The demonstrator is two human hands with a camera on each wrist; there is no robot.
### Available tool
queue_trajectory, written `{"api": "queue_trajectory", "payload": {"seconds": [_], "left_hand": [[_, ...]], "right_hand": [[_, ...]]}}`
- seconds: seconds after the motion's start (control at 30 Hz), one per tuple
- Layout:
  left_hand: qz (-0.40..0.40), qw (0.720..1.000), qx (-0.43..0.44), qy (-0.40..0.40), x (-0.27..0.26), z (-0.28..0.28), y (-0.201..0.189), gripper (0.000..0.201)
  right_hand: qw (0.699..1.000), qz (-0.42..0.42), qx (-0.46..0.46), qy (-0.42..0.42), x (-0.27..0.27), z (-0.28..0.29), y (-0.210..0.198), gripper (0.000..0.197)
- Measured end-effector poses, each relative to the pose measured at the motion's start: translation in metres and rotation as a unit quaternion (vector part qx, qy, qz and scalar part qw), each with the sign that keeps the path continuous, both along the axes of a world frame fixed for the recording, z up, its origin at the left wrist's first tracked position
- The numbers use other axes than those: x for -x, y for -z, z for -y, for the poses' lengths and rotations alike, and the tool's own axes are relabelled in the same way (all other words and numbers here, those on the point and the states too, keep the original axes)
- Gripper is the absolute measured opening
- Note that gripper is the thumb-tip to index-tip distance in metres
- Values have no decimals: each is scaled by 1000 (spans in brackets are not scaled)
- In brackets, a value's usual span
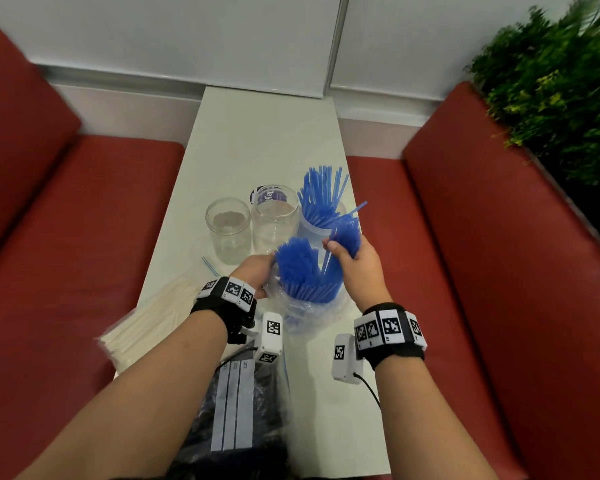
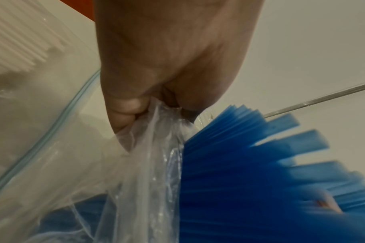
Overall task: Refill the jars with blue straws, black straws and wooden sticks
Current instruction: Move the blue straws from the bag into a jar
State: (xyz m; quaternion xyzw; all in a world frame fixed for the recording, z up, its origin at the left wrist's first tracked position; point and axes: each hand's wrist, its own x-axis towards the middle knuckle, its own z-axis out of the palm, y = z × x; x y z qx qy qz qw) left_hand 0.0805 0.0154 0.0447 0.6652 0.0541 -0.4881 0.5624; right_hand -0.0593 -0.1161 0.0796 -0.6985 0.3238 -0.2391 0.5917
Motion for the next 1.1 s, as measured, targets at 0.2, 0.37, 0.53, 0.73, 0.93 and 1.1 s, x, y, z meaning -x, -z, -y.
{"api": "queue_trajectory", "payload": {"seconds": [0.2, 0.37, 0.53, 0.73, 0.93, 1.1], "left_hand": [[1, 1000, -1, -17, 0, 1, 2, 29], [2, 999, 4, -49, 4, 4, 2, 26], [4, 999, -11, -51, 6, 2, 4, 22], [24, 998, -33, -39, -3, -1, 4, 20], [53, 996, -71, 4, -10, 11, 3, 19], [54, 994, -90, 1, -17, 21, 7, 17]], "right_hand": [[997, 3, -64, -41, -2, 18, -10, 12], [996, 35, -43, -70, -11, 32, -24, 15], [993, 35, -38, -110, -9, 26, -40, 15], [964, 246, 25, -95, -38, 67, -172, 12], [950, 301, 72, -36, -85, 87, -173, 7], [987, 150, 51, -18, -112, 105, -89, 13]]}}
